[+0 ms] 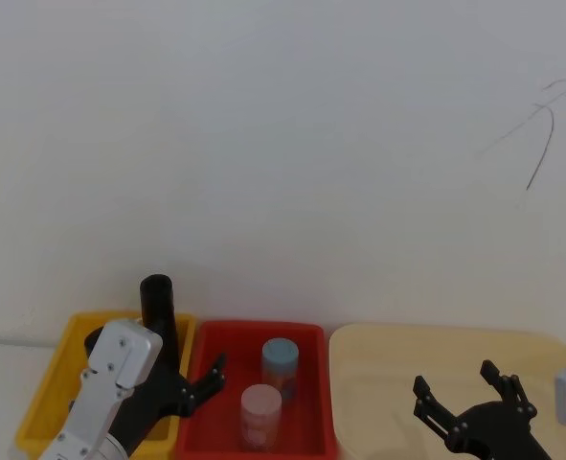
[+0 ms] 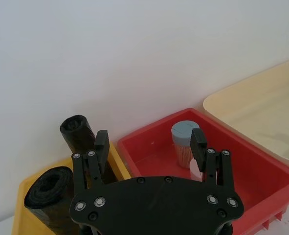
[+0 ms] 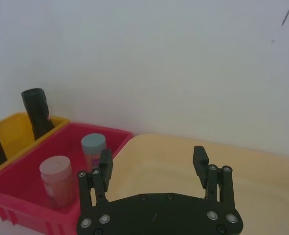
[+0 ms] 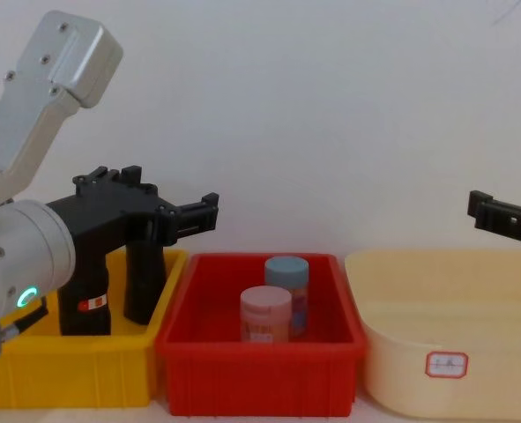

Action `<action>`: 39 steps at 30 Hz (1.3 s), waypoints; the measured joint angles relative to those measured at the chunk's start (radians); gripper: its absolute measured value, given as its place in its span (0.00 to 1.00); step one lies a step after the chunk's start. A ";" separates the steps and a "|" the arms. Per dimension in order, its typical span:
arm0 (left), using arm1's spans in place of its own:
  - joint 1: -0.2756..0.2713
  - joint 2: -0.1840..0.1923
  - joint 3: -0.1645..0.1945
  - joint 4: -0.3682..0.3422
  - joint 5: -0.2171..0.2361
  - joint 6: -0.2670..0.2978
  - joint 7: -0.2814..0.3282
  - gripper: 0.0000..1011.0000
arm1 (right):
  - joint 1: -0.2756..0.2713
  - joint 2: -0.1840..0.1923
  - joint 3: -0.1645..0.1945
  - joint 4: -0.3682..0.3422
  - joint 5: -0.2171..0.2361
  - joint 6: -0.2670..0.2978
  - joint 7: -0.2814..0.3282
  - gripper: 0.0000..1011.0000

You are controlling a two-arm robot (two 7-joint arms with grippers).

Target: Pick up the garbage bag with the one hand and transfer it to the other hand.

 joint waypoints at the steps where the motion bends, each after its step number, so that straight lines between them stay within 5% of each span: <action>1: 0.000 0.000 0.000 0.000 0.000 0.000 0.000 0.99 | 0.000 0.000 0.000 0.000 0.000 0.000 0.000 0.99; 39: 0.000 0.000 0.000 0.000 0.000 0.000 0.000 0.99 | 0.000 0.000 0.000 0.000 0.000 0.000 0.000 0.99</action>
